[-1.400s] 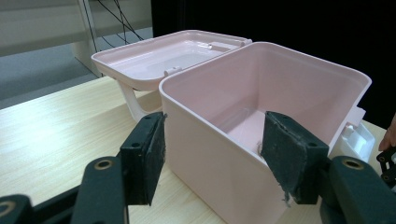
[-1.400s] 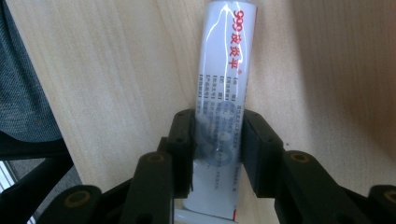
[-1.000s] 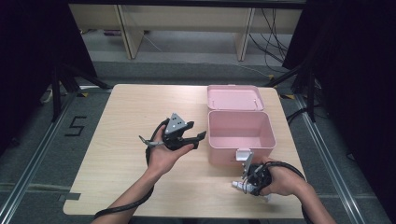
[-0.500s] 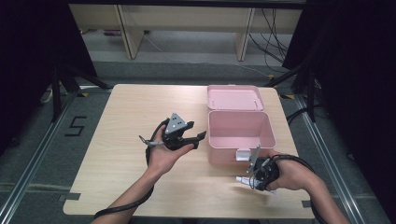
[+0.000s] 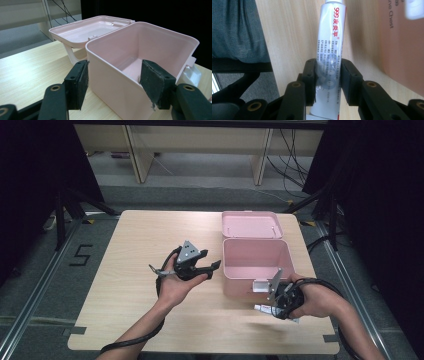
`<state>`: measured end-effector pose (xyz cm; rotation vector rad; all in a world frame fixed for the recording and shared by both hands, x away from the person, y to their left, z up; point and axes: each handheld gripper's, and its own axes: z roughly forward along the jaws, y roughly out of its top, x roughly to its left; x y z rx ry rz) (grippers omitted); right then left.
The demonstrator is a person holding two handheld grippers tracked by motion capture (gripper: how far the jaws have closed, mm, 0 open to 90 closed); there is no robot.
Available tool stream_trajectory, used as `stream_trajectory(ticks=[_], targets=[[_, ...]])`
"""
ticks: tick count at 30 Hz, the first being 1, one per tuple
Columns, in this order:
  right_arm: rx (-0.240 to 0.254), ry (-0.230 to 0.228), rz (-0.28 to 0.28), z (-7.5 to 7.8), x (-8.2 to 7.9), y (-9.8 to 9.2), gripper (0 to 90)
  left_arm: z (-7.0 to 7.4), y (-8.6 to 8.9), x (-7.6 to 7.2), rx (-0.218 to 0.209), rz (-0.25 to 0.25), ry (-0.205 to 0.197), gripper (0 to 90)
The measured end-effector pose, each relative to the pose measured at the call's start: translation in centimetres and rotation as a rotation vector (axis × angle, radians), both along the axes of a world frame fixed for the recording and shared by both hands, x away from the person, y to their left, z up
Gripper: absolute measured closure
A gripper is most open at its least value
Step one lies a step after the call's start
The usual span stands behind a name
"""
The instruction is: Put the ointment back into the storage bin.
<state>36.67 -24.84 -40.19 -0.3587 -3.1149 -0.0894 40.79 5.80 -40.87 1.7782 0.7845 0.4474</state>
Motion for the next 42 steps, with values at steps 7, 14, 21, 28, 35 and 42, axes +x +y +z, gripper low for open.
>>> stream_trajectory(ticks=[7, 14, 21, 28, 35, 42], targets=[[0.009, -0.011, 0.025, 1.6, 0.5, 0.0, 68.7, 0.0, 0.1, 0.0, -0.002, 0.002, -0.001, 39.4], [0.02, -0.028, 0.034, 2.8, 0.7, 0.0, 68.7, 0.0, 0.2, 0.0, -0.004, 0.004, -0.001, 39.3], [0.031, -0.036, 0.033, 3.8, 1.0, 0.1, 68.7, 0.0, 0.3, 0.0, -0.002, 0.006, -0.003, 39.3], [0.042, -0.039, 0.069, 4.5, 1.4, -0.1, 68.7, 0.0, 0.3, 0.0, 0.002, 0.007, -0.001, 39.3], [0.023, -0.043, 0.038, 5.3, 1.5, -0.4, 68.7, 0.0, 0.3, 0.0, 0.0, 0.007, -0.002, 39.3], [0.043, -0.051, 0.069, 5.9, 2.0, -0.2, 68.7, 0.0, 0.2, 0.0, -0.001, 0.006, -0.001, 39.2]])
